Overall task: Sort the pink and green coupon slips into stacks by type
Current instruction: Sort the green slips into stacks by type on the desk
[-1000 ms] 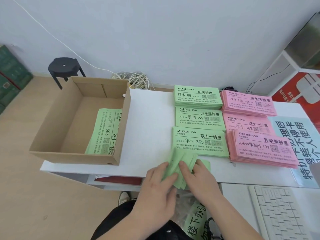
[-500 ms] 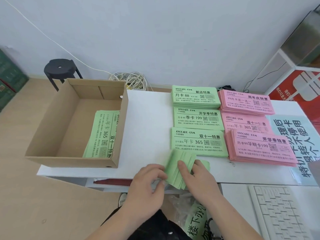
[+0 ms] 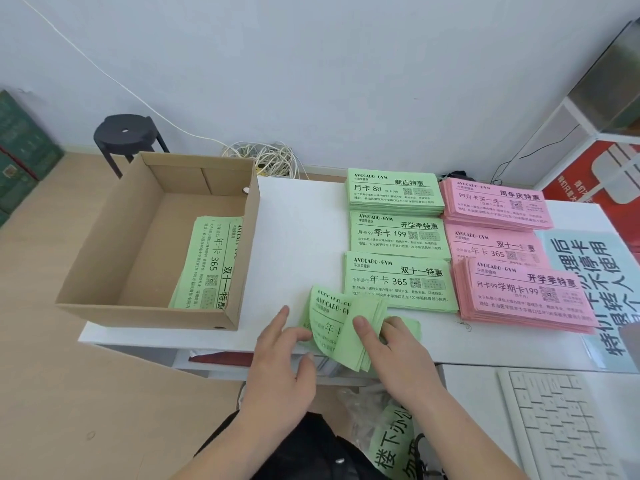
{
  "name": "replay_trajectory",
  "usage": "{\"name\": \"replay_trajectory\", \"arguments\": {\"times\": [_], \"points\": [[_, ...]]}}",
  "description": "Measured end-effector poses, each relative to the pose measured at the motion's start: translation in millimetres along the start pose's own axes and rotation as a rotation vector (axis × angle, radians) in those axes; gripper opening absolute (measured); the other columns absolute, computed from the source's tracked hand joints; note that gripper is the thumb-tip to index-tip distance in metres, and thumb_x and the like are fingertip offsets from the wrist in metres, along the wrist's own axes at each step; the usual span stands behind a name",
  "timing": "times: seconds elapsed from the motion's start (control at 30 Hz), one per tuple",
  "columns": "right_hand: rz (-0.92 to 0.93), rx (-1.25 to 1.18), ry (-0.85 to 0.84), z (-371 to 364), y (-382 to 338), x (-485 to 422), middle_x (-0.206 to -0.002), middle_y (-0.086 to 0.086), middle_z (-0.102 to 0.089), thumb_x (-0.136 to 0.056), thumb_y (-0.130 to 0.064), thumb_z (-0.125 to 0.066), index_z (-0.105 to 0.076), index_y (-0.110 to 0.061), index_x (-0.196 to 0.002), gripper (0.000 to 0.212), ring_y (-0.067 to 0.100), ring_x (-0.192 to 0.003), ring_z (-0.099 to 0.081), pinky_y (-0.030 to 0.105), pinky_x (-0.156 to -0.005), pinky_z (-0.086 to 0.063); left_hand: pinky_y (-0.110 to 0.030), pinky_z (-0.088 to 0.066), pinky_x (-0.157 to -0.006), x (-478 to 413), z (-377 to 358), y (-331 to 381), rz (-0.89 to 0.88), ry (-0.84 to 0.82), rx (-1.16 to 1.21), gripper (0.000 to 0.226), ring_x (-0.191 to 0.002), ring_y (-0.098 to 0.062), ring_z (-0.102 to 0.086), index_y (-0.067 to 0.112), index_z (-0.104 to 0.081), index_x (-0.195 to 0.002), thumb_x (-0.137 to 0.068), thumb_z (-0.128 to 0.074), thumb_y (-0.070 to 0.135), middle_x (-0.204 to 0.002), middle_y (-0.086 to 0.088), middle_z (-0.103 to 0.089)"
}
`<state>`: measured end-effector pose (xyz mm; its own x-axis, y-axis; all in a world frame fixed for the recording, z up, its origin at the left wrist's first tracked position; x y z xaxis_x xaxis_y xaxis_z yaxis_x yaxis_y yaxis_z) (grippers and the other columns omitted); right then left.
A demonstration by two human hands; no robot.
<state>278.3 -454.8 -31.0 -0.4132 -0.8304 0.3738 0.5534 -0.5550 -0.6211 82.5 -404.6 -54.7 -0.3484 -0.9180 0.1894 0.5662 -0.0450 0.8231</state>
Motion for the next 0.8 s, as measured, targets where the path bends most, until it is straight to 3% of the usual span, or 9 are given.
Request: {"name": "replay_trajectory", "arguments": {"times": [0.07, 0.17, 0.23, 0.33, 0.53, 0.6, 0.67, 0.8], "points": [[0.005, 0.009, -0.009, -1, 1, -1, -0.096, -0.012, -0.052, -0.094, -0.077, -0.030, -0.050, -0.037, -0.078, 0.048, 0.002, -0.085, -0.055, 0.026, -0.069, -0.039, -0.040, -0.040, -0.115, -1, 4, 4, 0.007, 0.018, 0.019, 0.037, -0.143, 0.012, -0.022, 0.047, -0.053, -0.121, -0.096, -0.061, 0.019, -0.155, 0.032, -0.028], [0.004, 0.024, -0.005, -4, 6, -3, -0.096, -0.012, -0.052, -0.089, -0.085, -0.026, -0.058, -0.030, -0.084, 0.063, 0.004, -0.086, -0.057, 0.029, -0.074, -0.044, -0.027, -0.039, -0.112, -3, 8, 10, -0.039, 0.085, -0.005, 0.044, -0.138, 0.006, -0.034, 0.042, -0.050, -0.131, -0.097, -0.061, 0.016, -0.149, 0.030, -0.034], [0.006, 0.031, 0.004, -5, 6, -3, -0.096, -0.012, -0.052, -0.085, -0.090, -0.023, -0.060, -0.029, -0.087, 0.071, 0.004, -0.086, -0.057, 0.030, -0.075, -0.046, -0.020, -0.045, -0.102, -6, 3, 13, 0.000, 0.004, 0.080, 0.036, -0.122, 0.008, -0.050, 0.044, -0.054, -0.125, -0.099, -0.062, 0.020, -0.137, 0.027, -0.051], [0.000, 0.035, 0.010, -5, 5, -2, -0.098, -0.014, -0.051, -0.079, -0.095, -0.019, -0.056, -0.030, -0.084, 0.075, 0.004, -0.089, -0.056, 0.032, -0.075, -0.042, -0.020, -0.050, -0.097, -8, -7, 19, 0.122, -0.154, 0.334, 0.026, -0.108, 0.008, -0.062, 0.043, -0.060, -0.119, -0.103, -0.058, 0.024, -0.119, 0.019, -0.069], [0.008, 0.072, 0.015, -6, 6, -2, -0.107, -0.018, -0.051, -0.084, -0.090, -0.022, -0.059, -0.030, -0.097, 0.072, 0.007, -0.096, -0.056, 0.033, -0.079, -0.044, -0.023, -0.058, -0.083, -13, 0, 12, 0.248, -0.077, 0.519, 0.025, -0.098, -0.006, -0.072, 0.031, -0.065, -0.119, -0.106, -0.052, 0.014, -0.107, 0.016, -0.076], [0.000, 0.071, 0.018, -7, 6, -1, -0.107, -0.019, -0.050, -0.084, -0.091, -0.022, -0.060, -0.030, -0.099, 0.073, 0.007, -0.098, -0.056, 0.034, -0.081, -0.045, -0.022, -0.058, -0.085, -12, 2, 14, 0.227, -0.093, 0.484, 0.026, -0.099, -0.003, -0.071, 0.034, -0.065, -0.119, -0.105, -0.053, 0.014, -0.108, 0.017, -0.075], [-0.006, 0.056, 0.007, -7, 6, -2, -0.107, -0.019, -0.051, -0.081, -0.094, -0.023, -0.062, -0.030, -0.101, 0.077, 0.006, -0.099, -0.057, 0.034, -0.083, -0.045, -0.026, -0.053, -0.100, -8, -2, 15, 0.126, -0.146, 0.381, 0.030, -0.112, 0.007, -0.063, 0.040, -0.064, -0.123, -0.104, -0.056, 0.019, -0.120, 0.022, -0.070], [-0.032, -0.016, 0.000, -3, 7, -2, -0.099, -0.015, -0.054, -0.087, -0.085, -0.040, -0.062, -0.031, -0.081, 0.058, 0.004, -0.092, -0.058, 0.032, -0.081, -0.043, -0.036, -0.035, -0.119, 10, -21, 12, -0.114, -0.281, 0.070, 0.037, -0.146, 0.013, -0.018, 0.054, -0.059, -0.133, -0.097, -0.060, 0.044, -0.158, 0.034, -0.027]]}}
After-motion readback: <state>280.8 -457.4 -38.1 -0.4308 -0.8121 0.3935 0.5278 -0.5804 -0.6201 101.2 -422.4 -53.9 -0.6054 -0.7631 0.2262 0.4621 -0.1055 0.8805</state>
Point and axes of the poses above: each hand's wrist, its own x-axis away from the middle knuckle, its own z-axis out of the back of the hand, y = z × x, the point moved 4 cm from there along -x, towards the middle knuckle
